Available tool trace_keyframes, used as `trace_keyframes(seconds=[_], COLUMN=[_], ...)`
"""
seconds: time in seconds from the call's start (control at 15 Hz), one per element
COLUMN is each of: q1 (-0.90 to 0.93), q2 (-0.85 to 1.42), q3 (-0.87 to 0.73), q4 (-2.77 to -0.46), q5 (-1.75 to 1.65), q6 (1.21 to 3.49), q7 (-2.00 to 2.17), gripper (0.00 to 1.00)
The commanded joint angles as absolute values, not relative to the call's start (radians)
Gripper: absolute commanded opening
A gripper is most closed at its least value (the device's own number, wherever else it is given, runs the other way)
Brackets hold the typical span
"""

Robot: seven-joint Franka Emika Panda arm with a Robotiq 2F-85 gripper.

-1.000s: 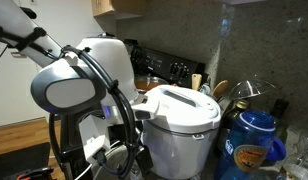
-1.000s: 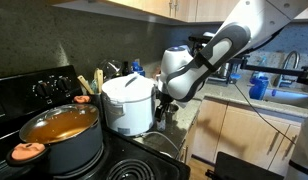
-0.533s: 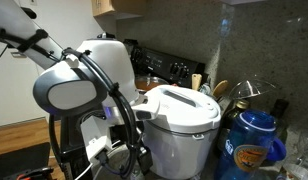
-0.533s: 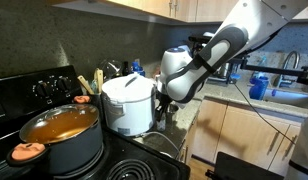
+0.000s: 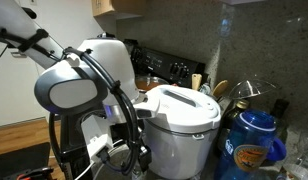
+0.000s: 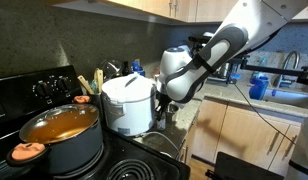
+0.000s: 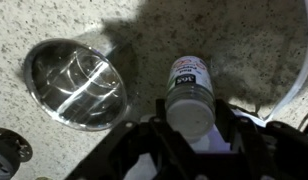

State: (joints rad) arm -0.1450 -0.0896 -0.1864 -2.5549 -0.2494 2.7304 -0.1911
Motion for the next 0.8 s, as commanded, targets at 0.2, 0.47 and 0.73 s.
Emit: trace_keyframes(seconds=[0.2,0.47,0.73], q1=[-0.136,-0.133,-0.141], q2=[-0.152,-0.208,-0.251], q3=[-0.153,-0.131,-0.117], q4=[-2.509,-2.459,-2.413], q5=[-0.206,-0.225,-0.25], q6=[2.538,2.377,2.283], q7=[-0.188,-0.161,-0.114], gripper=[0.26,0.26,0.26])
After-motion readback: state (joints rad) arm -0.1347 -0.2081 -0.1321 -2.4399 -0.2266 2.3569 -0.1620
